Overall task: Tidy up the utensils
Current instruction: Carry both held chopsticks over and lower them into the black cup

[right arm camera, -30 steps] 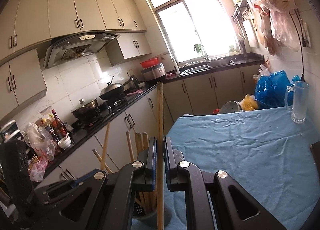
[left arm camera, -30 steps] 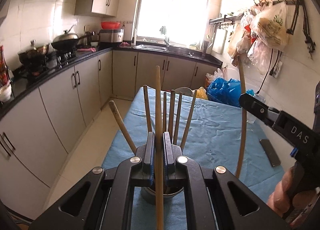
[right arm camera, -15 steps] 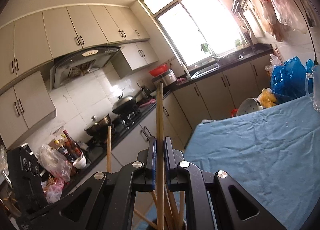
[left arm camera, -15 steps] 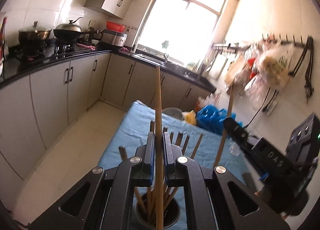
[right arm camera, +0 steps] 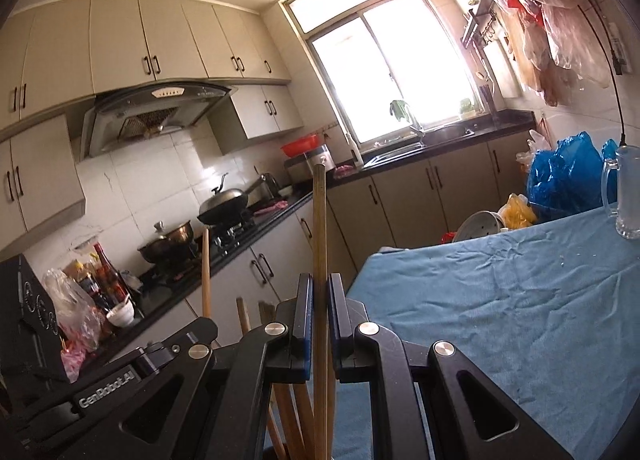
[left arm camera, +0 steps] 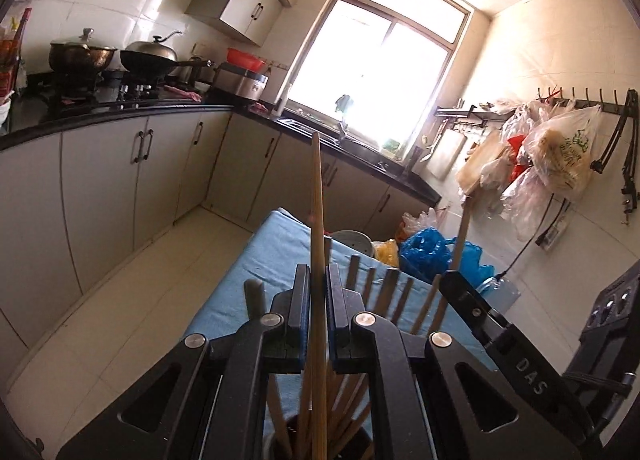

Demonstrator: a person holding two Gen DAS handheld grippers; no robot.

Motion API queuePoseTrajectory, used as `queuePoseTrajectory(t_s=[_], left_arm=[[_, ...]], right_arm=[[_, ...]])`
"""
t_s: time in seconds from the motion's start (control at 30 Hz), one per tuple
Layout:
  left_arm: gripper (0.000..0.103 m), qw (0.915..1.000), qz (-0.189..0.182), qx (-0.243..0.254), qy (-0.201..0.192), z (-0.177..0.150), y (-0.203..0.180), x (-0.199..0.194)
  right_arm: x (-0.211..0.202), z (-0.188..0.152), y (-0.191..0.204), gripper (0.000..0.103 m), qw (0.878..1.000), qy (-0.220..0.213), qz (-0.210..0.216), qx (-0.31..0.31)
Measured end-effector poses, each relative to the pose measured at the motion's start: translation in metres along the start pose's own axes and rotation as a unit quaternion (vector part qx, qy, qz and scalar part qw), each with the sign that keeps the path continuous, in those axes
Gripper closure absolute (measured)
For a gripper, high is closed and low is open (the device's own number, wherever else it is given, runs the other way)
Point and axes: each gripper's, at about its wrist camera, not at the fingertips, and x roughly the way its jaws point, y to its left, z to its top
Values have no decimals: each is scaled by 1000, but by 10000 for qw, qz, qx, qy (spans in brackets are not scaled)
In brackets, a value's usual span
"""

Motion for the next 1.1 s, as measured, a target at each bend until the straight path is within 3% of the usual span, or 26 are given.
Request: queuePoseTrajectory(t_s=[0.57,1.1], left_arm=[[96,9960,452,694,-333,-21,-27,-12],[96,9928,544,944,-491,-31,-38,-24]], right_arm=[[-6,-13,-2,95,9998,130,-107,-107],[-20,-20,-6,95,9997,167,-149,-67]])
